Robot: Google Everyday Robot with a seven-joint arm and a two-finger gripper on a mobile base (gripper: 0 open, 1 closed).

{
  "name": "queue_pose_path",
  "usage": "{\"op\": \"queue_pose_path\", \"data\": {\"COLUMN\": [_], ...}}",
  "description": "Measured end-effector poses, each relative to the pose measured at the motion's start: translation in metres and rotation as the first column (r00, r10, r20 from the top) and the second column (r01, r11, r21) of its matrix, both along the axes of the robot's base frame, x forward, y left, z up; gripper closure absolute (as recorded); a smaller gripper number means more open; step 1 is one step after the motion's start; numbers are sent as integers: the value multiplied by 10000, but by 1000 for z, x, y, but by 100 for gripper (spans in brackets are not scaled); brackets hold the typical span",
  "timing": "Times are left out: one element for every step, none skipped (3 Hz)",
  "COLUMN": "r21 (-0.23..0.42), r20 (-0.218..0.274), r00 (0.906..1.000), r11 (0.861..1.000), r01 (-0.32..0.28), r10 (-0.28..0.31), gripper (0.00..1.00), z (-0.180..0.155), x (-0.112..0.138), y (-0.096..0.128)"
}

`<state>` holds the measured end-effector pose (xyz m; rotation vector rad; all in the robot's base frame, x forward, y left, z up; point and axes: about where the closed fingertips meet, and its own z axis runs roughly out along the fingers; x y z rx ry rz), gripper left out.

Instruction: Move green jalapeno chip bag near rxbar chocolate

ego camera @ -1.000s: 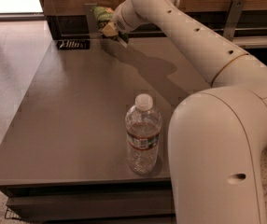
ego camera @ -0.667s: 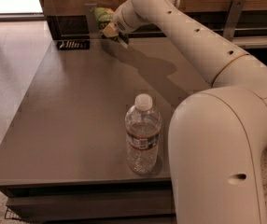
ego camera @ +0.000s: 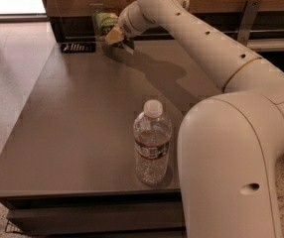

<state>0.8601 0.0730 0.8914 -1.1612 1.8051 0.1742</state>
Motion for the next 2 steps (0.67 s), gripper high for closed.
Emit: {"op": "queue_pose_path", "data": {"r21": [-7, -10], "r20": [-33, -44], "r00": [10000, 10000], "r11": [10000, 10000], "r01": [-27, -36], "r10": [27, 36], "gripper": [1, 0], "z": [-3, -3], "x": [0, 0], "y": [2, 3]}}
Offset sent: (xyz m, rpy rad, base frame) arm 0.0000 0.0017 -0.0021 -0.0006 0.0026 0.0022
